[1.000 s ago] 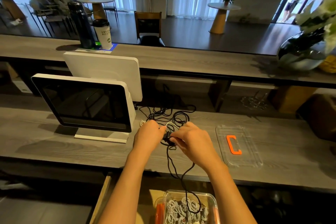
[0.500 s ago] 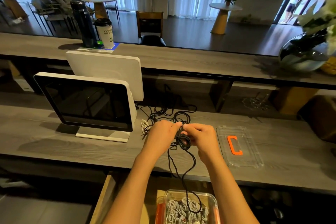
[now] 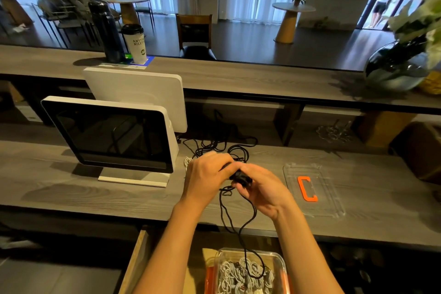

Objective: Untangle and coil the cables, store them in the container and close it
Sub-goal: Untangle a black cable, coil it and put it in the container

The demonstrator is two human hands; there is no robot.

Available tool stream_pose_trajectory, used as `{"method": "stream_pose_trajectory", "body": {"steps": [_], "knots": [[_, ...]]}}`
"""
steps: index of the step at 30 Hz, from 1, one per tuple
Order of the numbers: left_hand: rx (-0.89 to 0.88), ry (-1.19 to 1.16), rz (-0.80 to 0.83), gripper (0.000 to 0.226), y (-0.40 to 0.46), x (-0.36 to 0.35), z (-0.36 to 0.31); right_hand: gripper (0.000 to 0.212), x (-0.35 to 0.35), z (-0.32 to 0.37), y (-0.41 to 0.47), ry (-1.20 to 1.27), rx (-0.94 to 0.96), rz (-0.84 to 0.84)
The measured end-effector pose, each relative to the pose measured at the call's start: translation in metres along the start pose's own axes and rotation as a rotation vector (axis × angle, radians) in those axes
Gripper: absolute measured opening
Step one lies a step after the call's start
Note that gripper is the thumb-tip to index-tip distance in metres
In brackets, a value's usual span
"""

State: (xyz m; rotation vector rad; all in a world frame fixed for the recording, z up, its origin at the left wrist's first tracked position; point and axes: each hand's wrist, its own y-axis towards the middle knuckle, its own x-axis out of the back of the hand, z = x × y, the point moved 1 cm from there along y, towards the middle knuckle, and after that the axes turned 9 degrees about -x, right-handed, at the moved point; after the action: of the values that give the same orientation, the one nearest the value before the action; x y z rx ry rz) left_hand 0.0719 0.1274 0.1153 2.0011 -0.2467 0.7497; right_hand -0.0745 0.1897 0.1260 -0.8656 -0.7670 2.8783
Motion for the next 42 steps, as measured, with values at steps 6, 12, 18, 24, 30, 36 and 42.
{"method": "stream_pose_trajectory", "body": {"steps": [6, 12, 18, 24, 30, 36, 42], "knots": [[0.798, -0.403, -0.102, 0.045, 0.009, 0.004, -0.011, 0.01, 0.002, 0.0, 0.003, -0.558, 0.558, -0.197], [1.12, -0.833, 0.376, 0.069, 0.004, 0.011, -0.013, 0.023, 0.0, -0.006, 0.003, -0.76, 0.73, -0.244], [0.879, -0.678, 0.364, 0.058, 0.007, 0.011, -0.015, 0.007, 0.005, 0.009, -0.003, -0.737, 0.577, -0.233], [0.661, -0.529, 0.359, 0.039, 0.011, 0.014, -0.021, 0.014, 0.01, 0.016, -0.004, -0.385, 0.326, -0.051], [0.358, -0.48, 0.276, 0.026, 0.005, 0.007, -0.008, 0.019, 0.014, 0.005, 0.007, -0.09, 0.092, 0.036], [0.516, -0.7, 0.173, 0.098, 0.002, 0.006, -0.007, 0.041, 0.012, 0.009, 0.007, -0.185, 0.334, -0.059], [1.03, -1.108, 0.194, 0.042, 0.012, 0.013, -0.016, 0.047, 0.008, 0.009, -0.002, -0.342, 0.51, -0.03]]}}
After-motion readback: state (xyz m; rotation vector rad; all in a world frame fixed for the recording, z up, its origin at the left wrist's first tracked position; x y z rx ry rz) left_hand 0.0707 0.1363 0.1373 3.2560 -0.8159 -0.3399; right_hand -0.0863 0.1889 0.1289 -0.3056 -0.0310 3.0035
